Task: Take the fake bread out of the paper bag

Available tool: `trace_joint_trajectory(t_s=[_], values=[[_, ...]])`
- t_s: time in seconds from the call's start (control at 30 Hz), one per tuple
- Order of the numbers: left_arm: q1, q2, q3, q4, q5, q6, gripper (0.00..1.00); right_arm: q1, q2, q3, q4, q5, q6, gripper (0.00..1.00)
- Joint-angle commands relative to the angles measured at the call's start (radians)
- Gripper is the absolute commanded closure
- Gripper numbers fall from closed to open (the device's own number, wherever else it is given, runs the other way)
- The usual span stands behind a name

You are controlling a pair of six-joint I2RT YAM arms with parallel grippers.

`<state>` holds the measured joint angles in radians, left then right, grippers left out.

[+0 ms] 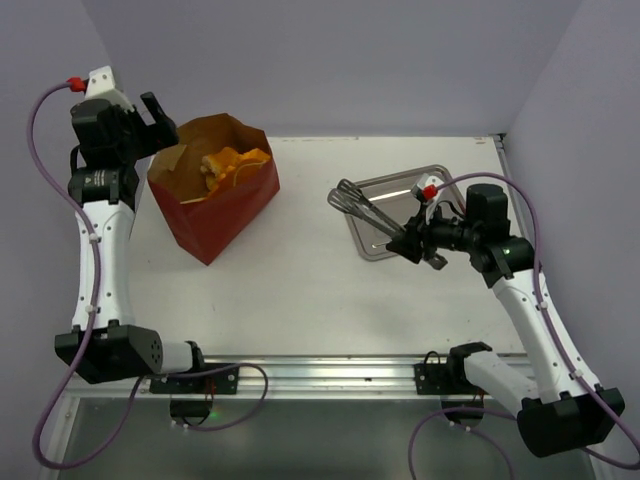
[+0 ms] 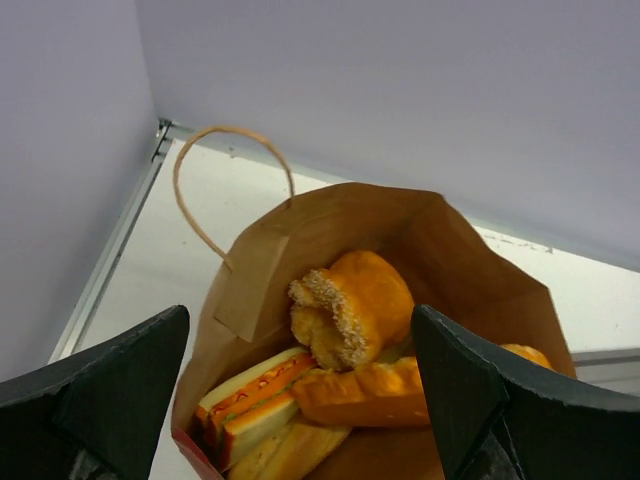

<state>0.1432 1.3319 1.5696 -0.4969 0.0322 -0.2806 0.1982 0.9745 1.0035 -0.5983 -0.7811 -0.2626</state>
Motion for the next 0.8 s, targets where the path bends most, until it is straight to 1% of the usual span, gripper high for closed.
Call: trace_joint_trajectory(t_s=[0.0,0.13,0.27,0.5,0.6,0.63,0.7,0.73,0.77], values=[[0.096,0.056,0.000,0.003,0.150,-0.032,0.05,-0.016,-0.002,-0.016,0.028,-0.084,-0.003,0.56],[0.136,0.119,-0.022,-0.002,0.117,0.020,0.07,-0.022,0.004,-0.034,0.054,-0.118,0.006,0.56],[0.147,0.194,-0.011,0.011,0.164,0.020,0.12,-0.022,0.009,-0.042,0.061,-0.138,0.010,0.56],[0.148,0.331,0.046,-0.008,0.190,0.052,0.16,-0.022,-0.003,-0.043,0.061,-0.158,0.013,0.56],[0.148,0.386,0.088,-0.026,0.207,0.060,0.25,-0.023,-0.008,-0.043,0.063,-0.159,0.013,0.56],[0.150,0.407,0.099,-0.029,0.209,0.060,0.33,-0.023,-0.011,-0.042,0.061,-0.159,0.013,0.56],[0.150,0.415,0.112,-0.026,0.232,0.061,0.45,-0.025,-0.017,-0.042,0.061,-0.156,0.013,0.56],[0.148,0.412,0.113,-0.013,0.238,0.061,0.59,-0.025,-0.019,-0.042,0.061,-0.156,0.013,0.56],[0.150,0.408,0.110,-0.008,0.251,0.060,0.68,-0.026,-0.020,-0.039,0.060,-0.156,0.013,0.56]])
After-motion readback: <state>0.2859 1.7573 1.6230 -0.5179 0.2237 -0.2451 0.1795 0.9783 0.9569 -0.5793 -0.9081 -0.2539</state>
